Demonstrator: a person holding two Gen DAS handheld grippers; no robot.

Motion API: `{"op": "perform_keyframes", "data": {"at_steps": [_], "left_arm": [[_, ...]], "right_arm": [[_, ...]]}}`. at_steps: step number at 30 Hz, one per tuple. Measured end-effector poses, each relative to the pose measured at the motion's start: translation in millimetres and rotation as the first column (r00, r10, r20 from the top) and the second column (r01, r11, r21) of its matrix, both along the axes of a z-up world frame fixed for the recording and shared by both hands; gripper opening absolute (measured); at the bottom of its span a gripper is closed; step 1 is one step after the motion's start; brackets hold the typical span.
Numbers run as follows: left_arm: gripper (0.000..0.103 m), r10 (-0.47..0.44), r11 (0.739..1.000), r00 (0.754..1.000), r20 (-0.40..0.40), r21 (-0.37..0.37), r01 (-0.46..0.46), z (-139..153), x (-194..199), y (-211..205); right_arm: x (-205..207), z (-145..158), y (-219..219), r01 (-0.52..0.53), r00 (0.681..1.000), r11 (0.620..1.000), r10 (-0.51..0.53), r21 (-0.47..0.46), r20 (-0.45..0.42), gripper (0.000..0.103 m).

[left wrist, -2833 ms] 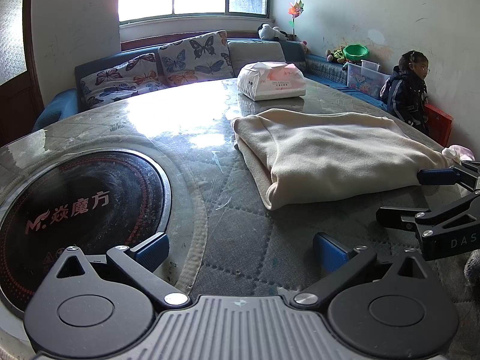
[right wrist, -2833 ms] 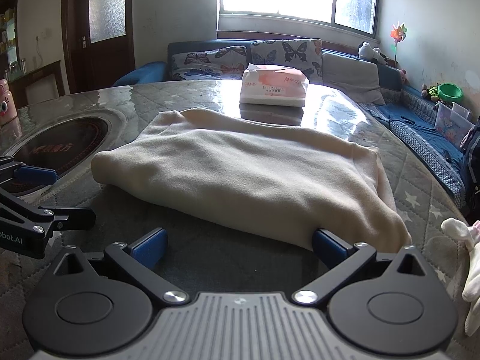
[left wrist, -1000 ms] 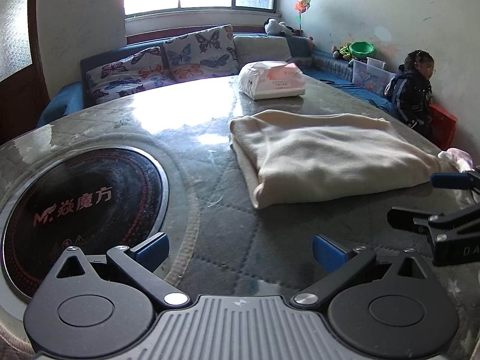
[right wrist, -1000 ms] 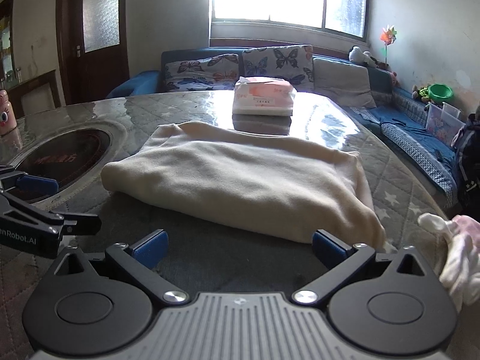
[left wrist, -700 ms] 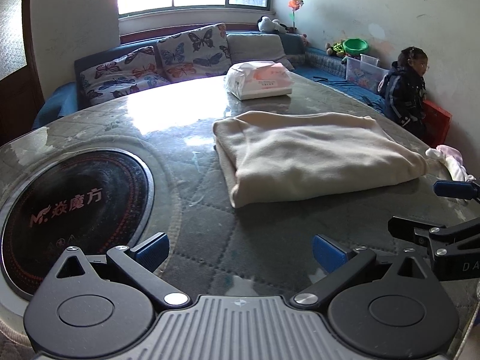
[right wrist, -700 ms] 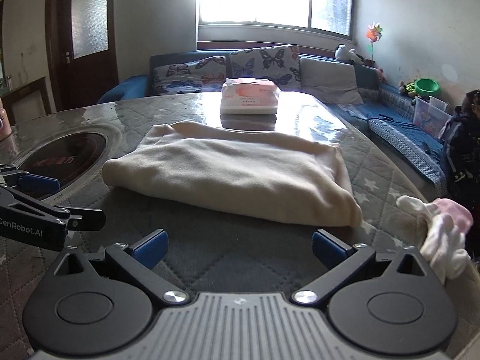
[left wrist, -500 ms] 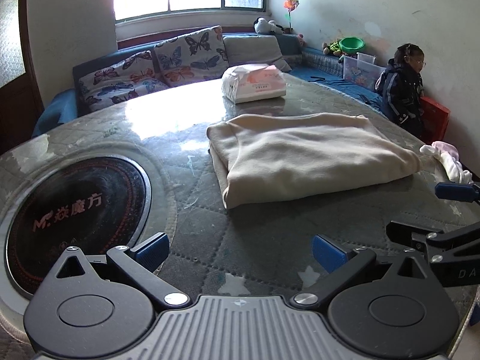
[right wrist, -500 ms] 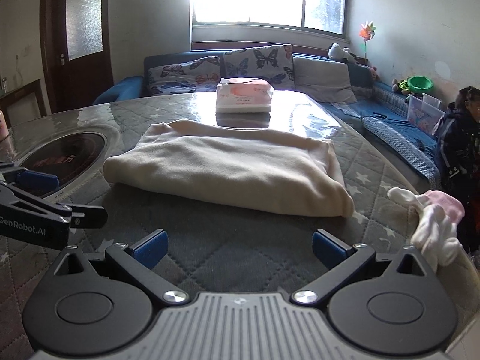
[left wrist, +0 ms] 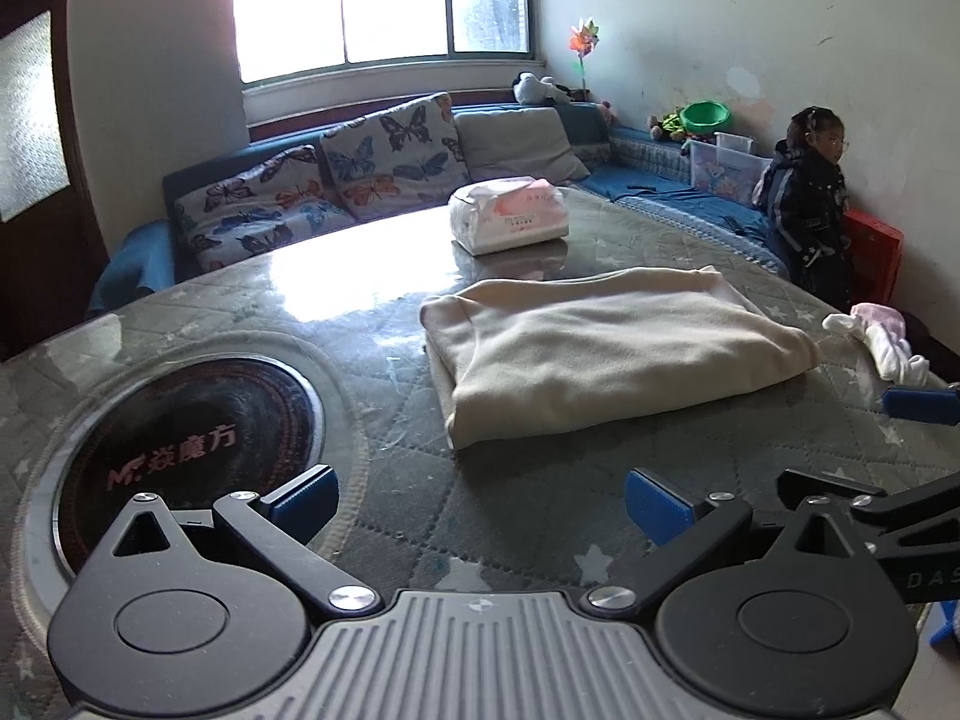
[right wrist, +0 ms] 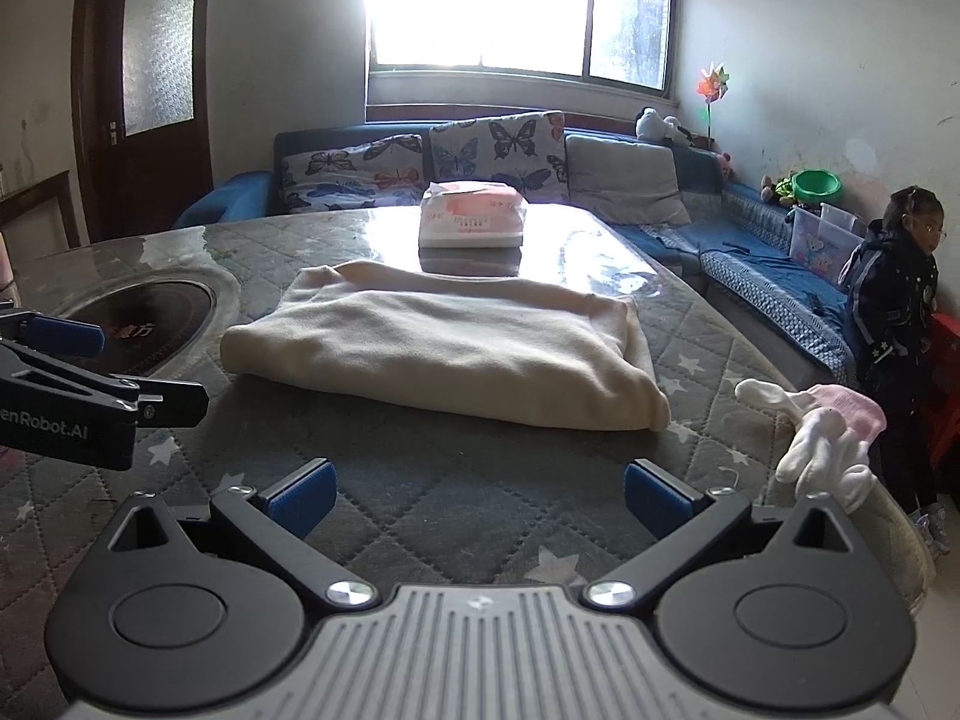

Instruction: Fold clothes

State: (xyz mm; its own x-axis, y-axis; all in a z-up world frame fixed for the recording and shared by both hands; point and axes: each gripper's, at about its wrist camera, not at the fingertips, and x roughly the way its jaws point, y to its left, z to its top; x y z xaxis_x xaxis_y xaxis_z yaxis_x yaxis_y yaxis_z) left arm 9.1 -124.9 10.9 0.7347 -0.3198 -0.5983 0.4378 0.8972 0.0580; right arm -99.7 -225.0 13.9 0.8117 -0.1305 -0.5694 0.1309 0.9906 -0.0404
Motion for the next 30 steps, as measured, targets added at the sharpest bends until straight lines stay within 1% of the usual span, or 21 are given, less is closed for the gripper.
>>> {"op": "perform_keyframes", "data": {"at_steps": [3, 12, 30], "left_arm": [[0.103, 0.001, 1.0, 1.0, 0.006, 0.01, -0.001, -1, -3, -1], [0.103, -0.008, 1.0, 1.0, -0.025, 0.011, 0.008, -10, -2, -6], [0.103, -0.024, 0.999, 0.998, -0.056, 0.021, 0.025, -16, 4, -15]], "right_arm": [[-3, 1, 2, -0.002, 1.0, 1.0, 0.002, 0.003, 0.006, 0.103], [-3, -2, 4, -0.009, 1.0, 1.0, 0.009, 0.015, 0.003, 0.103], [4, -9, 1, -0.006, 1.0, 0.999, 0.007, 0.032, -0.012, 0.103]]}}
